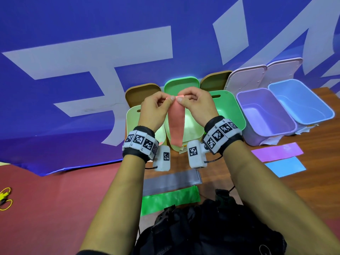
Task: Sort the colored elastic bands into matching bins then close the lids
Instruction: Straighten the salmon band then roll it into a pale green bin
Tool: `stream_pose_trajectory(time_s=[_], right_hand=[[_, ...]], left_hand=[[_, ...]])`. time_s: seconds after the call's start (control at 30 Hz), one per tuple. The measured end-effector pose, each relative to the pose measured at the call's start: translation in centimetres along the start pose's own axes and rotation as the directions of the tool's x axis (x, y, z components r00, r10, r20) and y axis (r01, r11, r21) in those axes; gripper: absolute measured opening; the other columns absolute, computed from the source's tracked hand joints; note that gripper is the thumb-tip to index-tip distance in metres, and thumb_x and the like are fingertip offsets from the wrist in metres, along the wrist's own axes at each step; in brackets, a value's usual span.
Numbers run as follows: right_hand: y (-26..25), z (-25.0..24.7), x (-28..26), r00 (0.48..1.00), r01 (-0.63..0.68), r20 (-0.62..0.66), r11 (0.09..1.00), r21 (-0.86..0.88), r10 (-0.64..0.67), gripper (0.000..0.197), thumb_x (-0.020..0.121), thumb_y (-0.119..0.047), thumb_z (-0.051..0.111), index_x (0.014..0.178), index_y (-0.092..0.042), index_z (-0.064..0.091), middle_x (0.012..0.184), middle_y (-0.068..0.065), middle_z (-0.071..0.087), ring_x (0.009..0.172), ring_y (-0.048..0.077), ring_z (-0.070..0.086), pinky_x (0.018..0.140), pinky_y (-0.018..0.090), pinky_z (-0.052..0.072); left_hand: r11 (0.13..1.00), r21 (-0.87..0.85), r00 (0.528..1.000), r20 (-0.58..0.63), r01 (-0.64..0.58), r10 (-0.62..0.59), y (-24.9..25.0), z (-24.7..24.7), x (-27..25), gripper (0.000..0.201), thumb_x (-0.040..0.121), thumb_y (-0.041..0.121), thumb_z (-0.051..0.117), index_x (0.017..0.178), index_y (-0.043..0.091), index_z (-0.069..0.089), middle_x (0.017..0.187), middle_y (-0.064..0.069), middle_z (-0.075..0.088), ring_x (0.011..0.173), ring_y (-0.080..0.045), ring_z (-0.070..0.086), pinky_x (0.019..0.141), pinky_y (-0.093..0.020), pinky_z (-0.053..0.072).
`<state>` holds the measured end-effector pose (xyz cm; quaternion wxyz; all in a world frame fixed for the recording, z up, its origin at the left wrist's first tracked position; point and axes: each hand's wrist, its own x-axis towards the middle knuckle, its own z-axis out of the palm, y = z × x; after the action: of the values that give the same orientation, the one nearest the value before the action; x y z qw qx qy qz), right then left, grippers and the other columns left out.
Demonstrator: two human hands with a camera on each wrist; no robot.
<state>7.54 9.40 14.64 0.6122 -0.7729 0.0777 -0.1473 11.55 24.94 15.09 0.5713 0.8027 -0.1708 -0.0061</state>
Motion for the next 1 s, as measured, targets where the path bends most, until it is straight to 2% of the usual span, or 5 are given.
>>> stream_pose_trajectory(time_s=[0.3,0.4,0.53,0.73,1.0], right_hand=[[0.02,0.12,0.01,0.999,0.028,-0.014,0.996,-0.086,-0.029,0.009,0.089,-0.024,0.069,0.083,-0.018,0.072,0.076,-0.005,0.069,0.077,0.019,0.065,0.081,0.043,0.057],[0.21,0.09,0.04,0.999,0.028,-0.023,0.995,-0.091,-0.031,0.015,0.089,-0.027,0.067,0.083,-0.014,0.073,0.076,0.002,0.070,0.078,0.025,0.066,0.080,0.047,0.056],[0.48,0.00,0.04,0.999,0.021,-0.028,0.995,-0.101,-0.024,0.019,0.089,-0.033,0.065,0.081,-0.017,0.072,0.074,0.002,0.070,0.076,0.025,0.066,0.079,0.048,0.056],[0.12,-0.09,-0.37,1.000,0.023,-0.008,0.996,-0.091,-0.024,0.021,0.095,-0.031,0.062,0.078,-0.023,0.070,0.068,-0.011,0.064,0.067,0.007,0.058,0.073,0.033,0.052],[-0.36,-0.03,-0.63,1.000,-0.009,-0.021,1.000,0.029,0.010,0.004,0.089,-0.014,0.069,0.093,-0.012,0.070,0.088,0.003,0.069,0.083,0.012,0.063,0.085,0.034,0.055]], left_hand=[[0.999,0.039,1.000,-0.005,0.016,-0.016,0.57,-0.03,-0.33,0.037,0.093,0.048,0.055,0.074,0.018,0.064,0.070,-0.002,0.059,0.069,-0.017,0.052,0.070,-0.043,0.049],[0.998,-0.063,1.000,0.019,0.005,-0.004,0.75,0.14,-0.49,0.010,0.092,0.028,0.063,0.091,0.020,0.069,0.090,0.004,0.068,0.085,-0.010,0.061,0.082,-0.031,0.053],[0.996,-0.060,0.997,0.036,-0.069,0.071,0.98,0.17,-0.61,0.016,0.086,0.001,0.063,0.099,0.009,0.069,0.097,-0.001,0.069,0.088,-0.006,0.061,0.080,-0.014,0.046],[0.997,-0.058,0.998,0.016,-0.058,0.059,0.86,0.29,-0.54,0.011,0.092,0.009,0.063,0.099,0.008,0.072,0.094,-0.002,0.072,0.086,-0.005,0.064,0.077,-0.012,0.046],[0.998,-0.064,1.000,0.009,-0.026,0.027,0.50,0.34,-0.68,0.013,0.096,0.020,0.061,0.095,0.016,0.073,0.091,0.002,0.073,0.086,-0.006,0.064,0.080,-0.024,0.051]])
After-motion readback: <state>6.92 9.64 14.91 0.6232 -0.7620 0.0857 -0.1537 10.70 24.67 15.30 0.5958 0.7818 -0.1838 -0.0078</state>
